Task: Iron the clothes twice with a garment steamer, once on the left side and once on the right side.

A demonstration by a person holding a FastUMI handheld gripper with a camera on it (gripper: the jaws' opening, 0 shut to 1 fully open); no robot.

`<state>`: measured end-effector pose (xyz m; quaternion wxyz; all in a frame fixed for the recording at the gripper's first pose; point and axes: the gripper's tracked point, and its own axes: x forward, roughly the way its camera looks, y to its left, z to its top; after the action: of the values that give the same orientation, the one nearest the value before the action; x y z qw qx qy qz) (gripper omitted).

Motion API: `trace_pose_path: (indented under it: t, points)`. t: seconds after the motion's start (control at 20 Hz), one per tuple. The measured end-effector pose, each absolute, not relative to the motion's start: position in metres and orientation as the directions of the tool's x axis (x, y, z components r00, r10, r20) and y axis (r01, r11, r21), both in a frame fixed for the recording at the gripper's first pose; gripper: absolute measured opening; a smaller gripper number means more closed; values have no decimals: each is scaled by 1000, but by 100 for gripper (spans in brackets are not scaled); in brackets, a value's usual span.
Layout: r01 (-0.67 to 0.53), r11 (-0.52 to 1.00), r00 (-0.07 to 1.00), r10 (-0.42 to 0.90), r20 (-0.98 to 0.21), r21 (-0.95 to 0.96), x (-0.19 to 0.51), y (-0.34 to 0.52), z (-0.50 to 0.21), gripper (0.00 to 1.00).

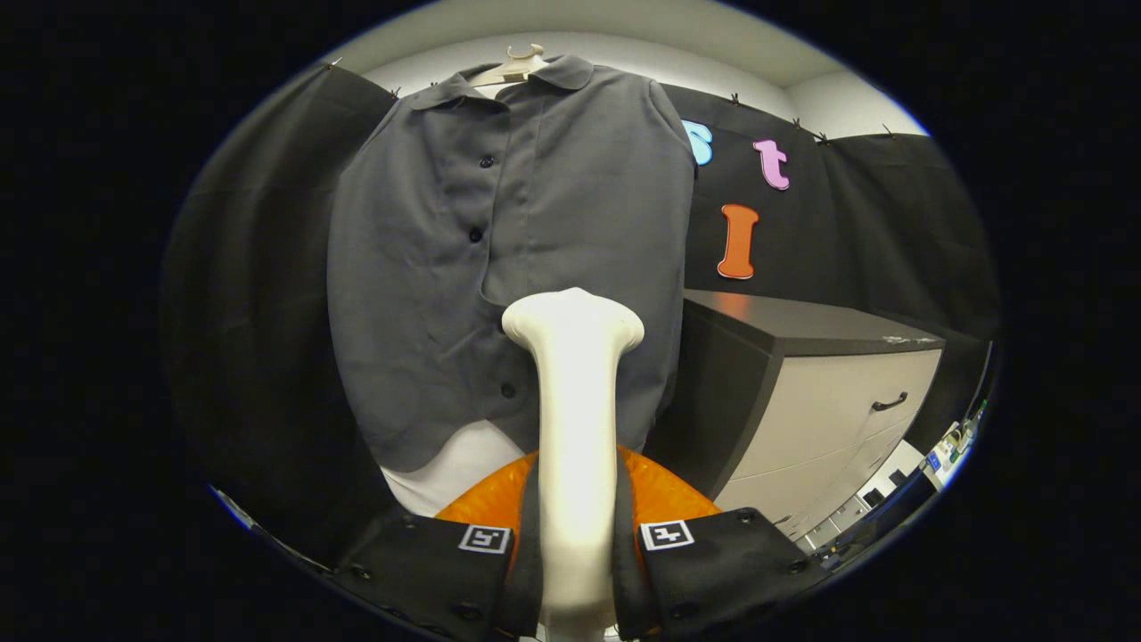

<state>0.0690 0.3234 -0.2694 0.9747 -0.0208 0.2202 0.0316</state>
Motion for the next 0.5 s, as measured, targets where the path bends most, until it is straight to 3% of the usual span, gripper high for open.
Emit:
trace_pose_path:
  t: [0.5]
  points:
    - [-59,998,852,39,-521,-21,35,315,-323,39]
